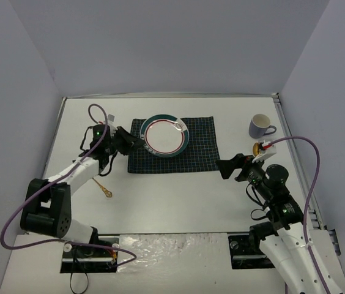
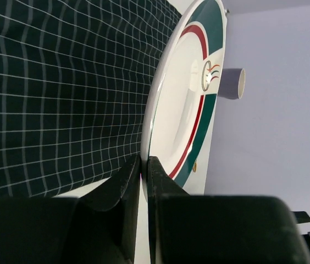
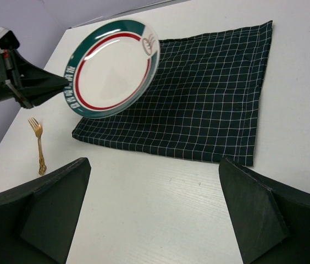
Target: Set the dinner table for one person
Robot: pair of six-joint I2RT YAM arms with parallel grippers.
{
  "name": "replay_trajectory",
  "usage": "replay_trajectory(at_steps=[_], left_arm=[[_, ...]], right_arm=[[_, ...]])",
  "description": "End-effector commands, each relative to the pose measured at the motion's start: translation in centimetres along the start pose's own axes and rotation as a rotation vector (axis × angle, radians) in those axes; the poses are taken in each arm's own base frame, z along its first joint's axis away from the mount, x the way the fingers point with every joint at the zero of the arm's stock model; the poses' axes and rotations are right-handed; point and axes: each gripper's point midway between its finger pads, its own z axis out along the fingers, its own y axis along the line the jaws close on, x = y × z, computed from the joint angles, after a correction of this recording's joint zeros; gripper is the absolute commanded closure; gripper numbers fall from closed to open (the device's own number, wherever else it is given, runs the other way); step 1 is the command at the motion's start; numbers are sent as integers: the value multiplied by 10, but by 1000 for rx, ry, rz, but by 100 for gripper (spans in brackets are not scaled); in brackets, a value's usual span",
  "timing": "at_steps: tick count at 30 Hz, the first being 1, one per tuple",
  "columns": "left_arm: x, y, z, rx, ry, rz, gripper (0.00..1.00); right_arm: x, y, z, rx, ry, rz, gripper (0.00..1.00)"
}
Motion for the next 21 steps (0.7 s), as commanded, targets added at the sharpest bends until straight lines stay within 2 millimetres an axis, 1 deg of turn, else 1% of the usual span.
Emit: replay_trajectory(at_steps=[1, 2, 3, 4, 6, 7, 13, 21], left_arm=[[-17, -72, 18, 234, -53, 89, 100], [-11, -76, 25, 251, -36, 93, 100], [-7, -75, 32, 261, -23, 88, 100], [-3, -69, 38, 250, -4, 72, 100], [0, -61, 52, 258, 10, 48, 100], [1, -59, 56, 262, 11, 45, 100], [-1, -48, 63, 245, -4, 61, 100], [0, -25, 75, 206, 11, 30, 100]], right_arm=[[-29, 16, -5, -51, -80, -31, 0], [-29, 16, -5, -50, -78, -31, 0], [-28, 16, -6, -49, -77, -31, 0], [-29, 16, -6, -48, -78, -32, 0], [-28, 16, -7, -48, -76, -36, 0], [-29, 16, -8, -47, -77, -39, 0], [-25, 14, -8, -38, -62, -47, 0], [-21, 10, -6, -24, -48, -44, 0]])
